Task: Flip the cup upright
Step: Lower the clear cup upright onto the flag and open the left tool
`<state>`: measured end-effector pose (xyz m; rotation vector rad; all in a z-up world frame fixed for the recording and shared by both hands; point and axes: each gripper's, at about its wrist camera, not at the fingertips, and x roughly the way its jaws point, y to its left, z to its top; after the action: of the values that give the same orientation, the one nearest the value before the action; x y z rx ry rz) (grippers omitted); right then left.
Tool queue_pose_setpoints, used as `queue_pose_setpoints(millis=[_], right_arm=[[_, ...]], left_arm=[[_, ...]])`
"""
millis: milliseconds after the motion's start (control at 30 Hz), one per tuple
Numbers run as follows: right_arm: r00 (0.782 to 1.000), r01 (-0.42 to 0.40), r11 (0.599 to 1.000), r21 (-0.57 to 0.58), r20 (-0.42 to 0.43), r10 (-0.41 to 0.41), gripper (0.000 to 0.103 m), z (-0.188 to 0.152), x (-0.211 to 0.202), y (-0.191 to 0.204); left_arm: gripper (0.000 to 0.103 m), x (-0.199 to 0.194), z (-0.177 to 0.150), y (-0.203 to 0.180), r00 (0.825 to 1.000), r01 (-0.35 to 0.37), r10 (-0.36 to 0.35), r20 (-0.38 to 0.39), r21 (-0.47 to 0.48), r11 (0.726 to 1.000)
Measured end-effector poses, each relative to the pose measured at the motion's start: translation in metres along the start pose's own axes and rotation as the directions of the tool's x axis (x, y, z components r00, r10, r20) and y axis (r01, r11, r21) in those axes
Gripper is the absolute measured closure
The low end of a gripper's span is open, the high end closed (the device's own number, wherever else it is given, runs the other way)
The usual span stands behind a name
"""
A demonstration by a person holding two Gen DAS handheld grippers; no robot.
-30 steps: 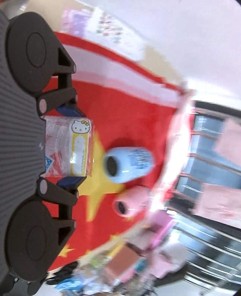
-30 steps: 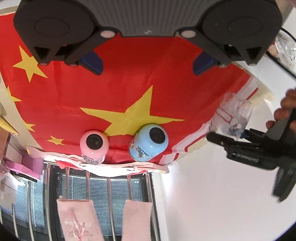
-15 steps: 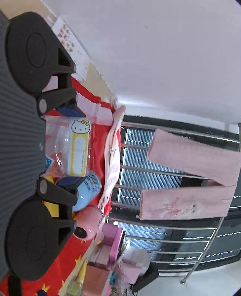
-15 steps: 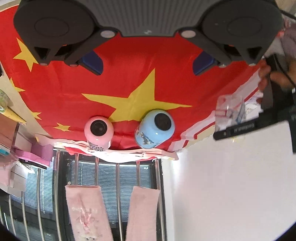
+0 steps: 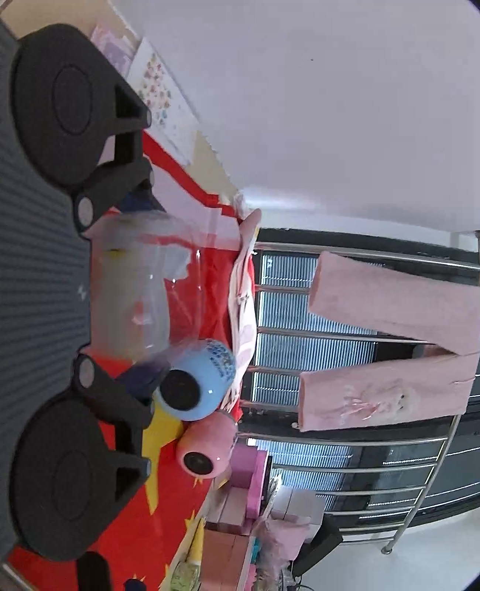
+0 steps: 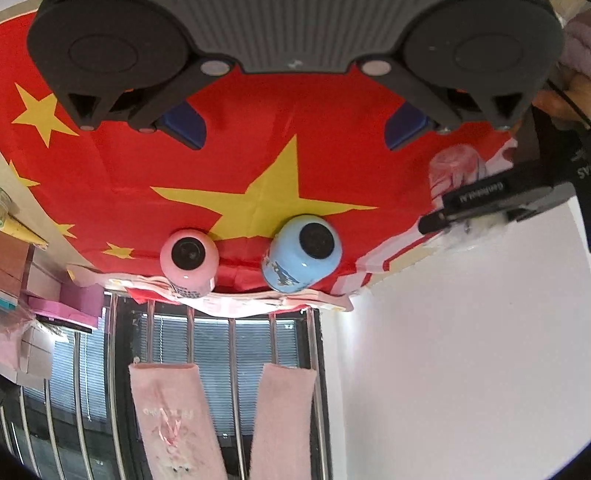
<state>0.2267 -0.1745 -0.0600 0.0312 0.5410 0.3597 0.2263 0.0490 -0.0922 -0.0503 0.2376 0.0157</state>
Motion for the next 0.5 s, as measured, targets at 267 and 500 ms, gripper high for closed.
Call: queue_pose_setpoints(millis=[267, 500], right_arm=[[0.995, 0.014, 0.999, -0.031, 0.095, -0.011, 0.000, -0.011, -0.020, 0.009], [0.968, 0.003, 0.999, -0.038, 0.250, 0.007, 0.000, -0.015, -0.088, 0.024]], left_arm=[[0.000, -0.027, 0.007, 0.001, 0.999, 0.020, -0.021, 0.033, 0.028, 0.999], [0.000, -0.110, 0.038, 0.000, 0.997, 0.018, -0.021, 0.080, 0.028, 0.999]])
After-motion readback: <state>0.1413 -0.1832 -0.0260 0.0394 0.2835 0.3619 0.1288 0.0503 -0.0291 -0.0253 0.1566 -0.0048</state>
